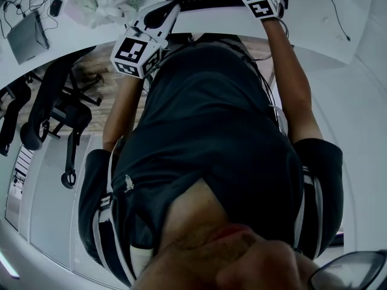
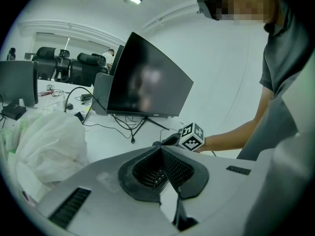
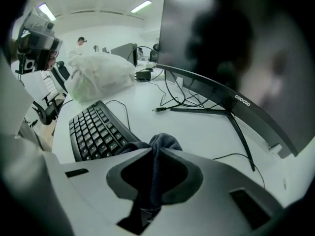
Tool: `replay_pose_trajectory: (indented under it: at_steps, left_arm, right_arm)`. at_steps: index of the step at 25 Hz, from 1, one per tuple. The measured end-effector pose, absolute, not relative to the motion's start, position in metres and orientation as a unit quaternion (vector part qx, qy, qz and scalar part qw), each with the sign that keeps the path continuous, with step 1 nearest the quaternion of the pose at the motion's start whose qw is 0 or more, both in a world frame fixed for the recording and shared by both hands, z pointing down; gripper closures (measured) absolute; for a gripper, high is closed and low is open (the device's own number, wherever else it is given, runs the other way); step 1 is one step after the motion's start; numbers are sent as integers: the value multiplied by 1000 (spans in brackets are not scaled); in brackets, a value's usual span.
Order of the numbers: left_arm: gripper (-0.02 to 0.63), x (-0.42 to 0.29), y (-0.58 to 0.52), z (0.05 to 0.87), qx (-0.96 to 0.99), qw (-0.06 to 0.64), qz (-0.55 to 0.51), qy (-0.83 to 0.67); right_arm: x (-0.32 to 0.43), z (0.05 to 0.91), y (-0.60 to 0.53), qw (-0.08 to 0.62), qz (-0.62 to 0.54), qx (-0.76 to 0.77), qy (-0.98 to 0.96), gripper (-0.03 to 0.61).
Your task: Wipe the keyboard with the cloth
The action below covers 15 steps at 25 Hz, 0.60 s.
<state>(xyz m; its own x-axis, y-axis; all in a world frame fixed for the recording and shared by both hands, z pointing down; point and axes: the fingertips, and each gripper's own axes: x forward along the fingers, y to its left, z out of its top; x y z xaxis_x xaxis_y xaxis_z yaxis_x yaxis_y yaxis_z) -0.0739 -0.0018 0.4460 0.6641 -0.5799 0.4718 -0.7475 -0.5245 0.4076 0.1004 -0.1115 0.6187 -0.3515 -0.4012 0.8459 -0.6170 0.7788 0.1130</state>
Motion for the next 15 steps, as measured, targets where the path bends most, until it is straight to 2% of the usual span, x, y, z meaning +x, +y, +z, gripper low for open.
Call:
replay_pose_trajectory:
  at_steps: [7, 15]
  left_arm:
    - [607, -89, 3, 449, 855, 304, 136, -397]
    - [609, -98, 3, 448, 854, 303, 133, -401]
  right_arm:
    - [97, 624, -116, 459, 133, 379, -792, 535]
    - [-10, 619, -66, 444, 71, 211, -868, 535]
